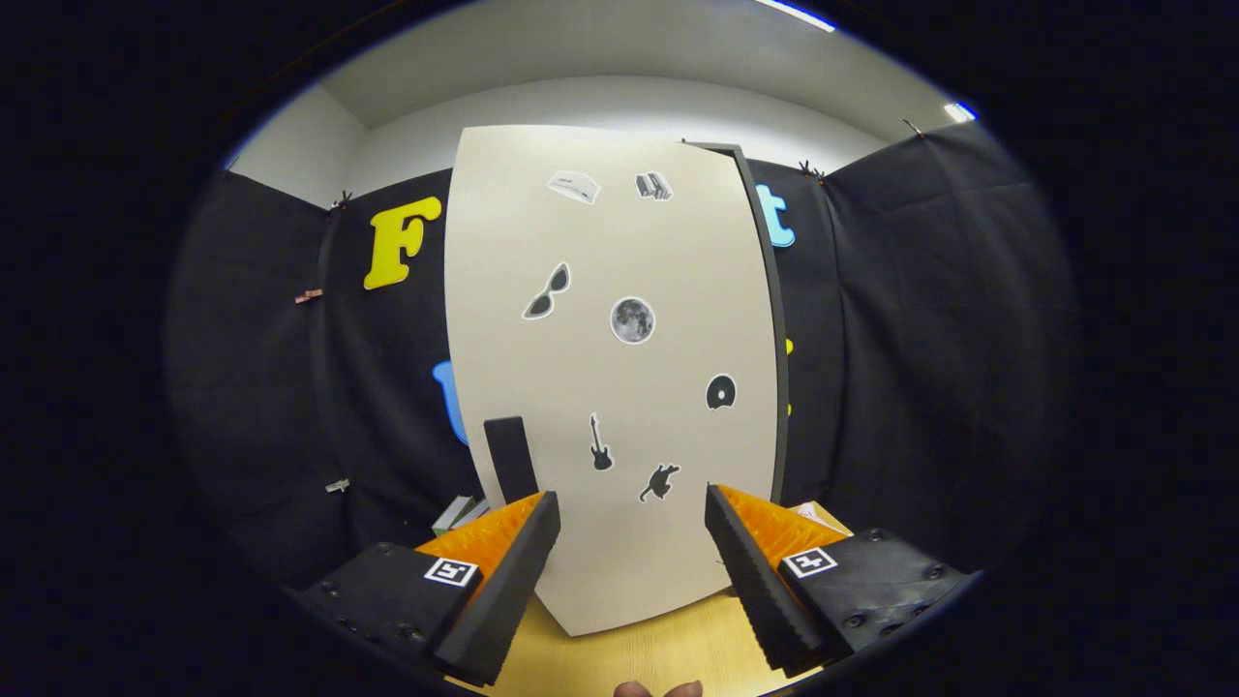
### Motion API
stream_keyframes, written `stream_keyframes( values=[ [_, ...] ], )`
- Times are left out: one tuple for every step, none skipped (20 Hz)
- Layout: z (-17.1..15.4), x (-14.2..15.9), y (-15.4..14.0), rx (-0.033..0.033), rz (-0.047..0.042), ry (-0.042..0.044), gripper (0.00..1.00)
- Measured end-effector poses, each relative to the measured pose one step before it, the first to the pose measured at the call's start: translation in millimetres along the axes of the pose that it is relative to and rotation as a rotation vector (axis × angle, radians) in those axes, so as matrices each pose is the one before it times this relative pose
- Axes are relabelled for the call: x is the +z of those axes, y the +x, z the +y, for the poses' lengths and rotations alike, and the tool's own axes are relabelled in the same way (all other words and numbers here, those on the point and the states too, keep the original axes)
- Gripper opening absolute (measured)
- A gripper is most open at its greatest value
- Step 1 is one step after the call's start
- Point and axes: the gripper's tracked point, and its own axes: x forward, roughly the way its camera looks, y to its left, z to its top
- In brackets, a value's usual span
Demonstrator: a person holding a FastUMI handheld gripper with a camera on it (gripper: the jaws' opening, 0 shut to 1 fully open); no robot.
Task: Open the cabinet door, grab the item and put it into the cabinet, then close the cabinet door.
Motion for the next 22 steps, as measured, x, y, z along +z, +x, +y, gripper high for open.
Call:
stream_keyframes(
  values=[
    [-1.06, 0.18, -0.74, -0.00142, -0.00073, -0.00387, 0.98],
    [-0.56, 0.74, -0.76, -0.00309, -0.00317, -0.00384, 0.98],
    [-1.12, 0.9, -0.74, -0.00173, -0.00325, -0.00289, 0.98],
    [0.19, 1.25, -1.24, 0.00064, -0.00343, -0.00145, 0.98],
    [0.76, 0.18, -0.33, 0.00208, 0.00033, 0.00176, 0.98],
    [1.61, -0.03, -1.0, 0.00406, 0.00009, 0.00228, 0.98],
    [0.49, 0.26, -0.08, -0.00016, -0.00174, -0.00218, 0.98],
    [-0.58, 1.0, 0.64, 0.00068, -0.00177, -0.00456, 0.98],
    [-0.05, 0.32, 0.45, 0.00107, -0.00076, -0.00441, 0.98],
    [1.07, 0.19, 0.59, 0.00253, -0.00046, -0.00087, 0.98],
    [0.75, -0.79, 0.25, 0.00213, 0.00059, 0.00083, 0.98],
    [0.03, -0.29, 0.92, 0.00166, 0.00078, 0.00038, 0.98],
    [-0.19, 0.25, 0.31, 0.00035, 0.00027, -0.00095, 0.98],
    [-0.07, 0.06, 0.74, 0.00026, -0.00038, -0.00221, 0.98],
    [0.58, 0.99, 0.51, 0.0, -0.00209, -0.00205, 0.98],
    [0.79, 1.74, 0.8, 0.00085, -0.00112, -0.00033, 0.98],
    [0.46, 0.79, 2.03, 0.00106, -0.00075, 0.00116, 0.98],
    [1.29, 1.22, 0.72, 0.00004, -0.00045, 0.00161, 0.98],
    [0.02, 1.06, -0.15, 0.00022, -0.00219, -0.00046, 0.98],
    [0.43, 0.87, -1.57, 0.00037, -0.00199, -0.00065, 0.98],
    [0.87, 0.64, -0.95, 0.00221, -0.00069, -0.0002, 0.98],
    [0.73, 0.58, -1.19, 0.00049, -0.00094, -0.00101, 0.98]
  ],
)
